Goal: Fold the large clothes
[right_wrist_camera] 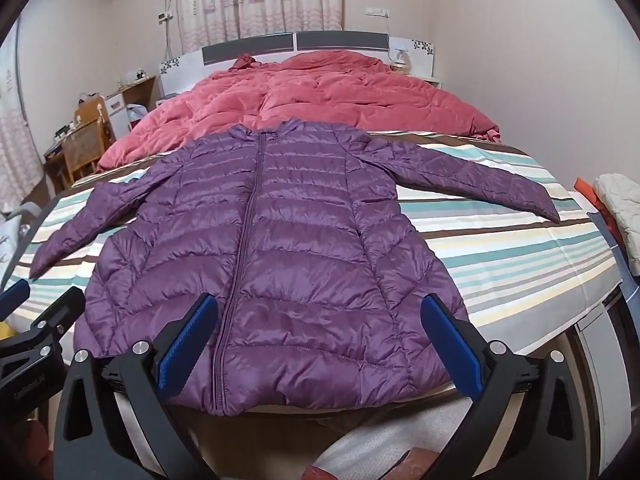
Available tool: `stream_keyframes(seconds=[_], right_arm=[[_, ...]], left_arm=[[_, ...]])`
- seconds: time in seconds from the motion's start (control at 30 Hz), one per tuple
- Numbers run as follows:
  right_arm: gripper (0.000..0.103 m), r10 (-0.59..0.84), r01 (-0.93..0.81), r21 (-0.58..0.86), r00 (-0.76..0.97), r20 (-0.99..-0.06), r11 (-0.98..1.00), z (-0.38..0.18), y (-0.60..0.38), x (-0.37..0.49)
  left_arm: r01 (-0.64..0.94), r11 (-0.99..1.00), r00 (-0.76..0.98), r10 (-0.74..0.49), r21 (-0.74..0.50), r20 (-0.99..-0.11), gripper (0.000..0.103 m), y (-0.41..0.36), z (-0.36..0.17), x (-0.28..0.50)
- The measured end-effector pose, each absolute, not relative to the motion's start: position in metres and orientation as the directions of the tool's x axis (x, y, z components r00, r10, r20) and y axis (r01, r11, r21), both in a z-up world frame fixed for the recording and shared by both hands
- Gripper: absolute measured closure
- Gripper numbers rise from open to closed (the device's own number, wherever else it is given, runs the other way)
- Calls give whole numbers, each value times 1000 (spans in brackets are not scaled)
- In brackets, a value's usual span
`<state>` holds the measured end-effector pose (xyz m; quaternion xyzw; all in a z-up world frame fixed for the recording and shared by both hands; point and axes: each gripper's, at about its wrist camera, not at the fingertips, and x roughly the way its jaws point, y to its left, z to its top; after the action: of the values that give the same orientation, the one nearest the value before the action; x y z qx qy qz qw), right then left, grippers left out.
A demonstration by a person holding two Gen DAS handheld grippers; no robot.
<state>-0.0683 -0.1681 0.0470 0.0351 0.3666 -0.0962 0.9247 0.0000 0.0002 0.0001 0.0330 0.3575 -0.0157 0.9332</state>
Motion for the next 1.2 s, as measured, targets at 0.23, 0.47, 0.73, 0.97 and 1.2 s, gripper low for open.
stream_keyframes(seconds=[0.23, 0.47, 0.73, 0.97, 1.2], right_arm=[[3, -149, 200, -5, 714, -684, 980, 51, -165, -68], [3, -147, 195, -7, 715, -684, 981, 51, -164, -70], [3, -139, 187, -5, 711, -689, 982, 48, -164, -69], [3, -134, 185, 0, 709, -692, 983, 47, -164, -68], [3, -132, 183, 0, 709, -693, 983, 44, -164, -67]], left_arm=[[54, 997, 744, -7, 49, -668, 2, 1, 0, 2], [52, 997, 749, -7, 49, -663, 2, 0, 0, 0], [54, 997, 749, -8, 48, -662, 2, 0, 1, -1], [54, 997, 751, -10, 47, -661, 2, 1, 1, -1], [54, 997, 751, -10, 46, -661, 2, 1, 1, -1]])
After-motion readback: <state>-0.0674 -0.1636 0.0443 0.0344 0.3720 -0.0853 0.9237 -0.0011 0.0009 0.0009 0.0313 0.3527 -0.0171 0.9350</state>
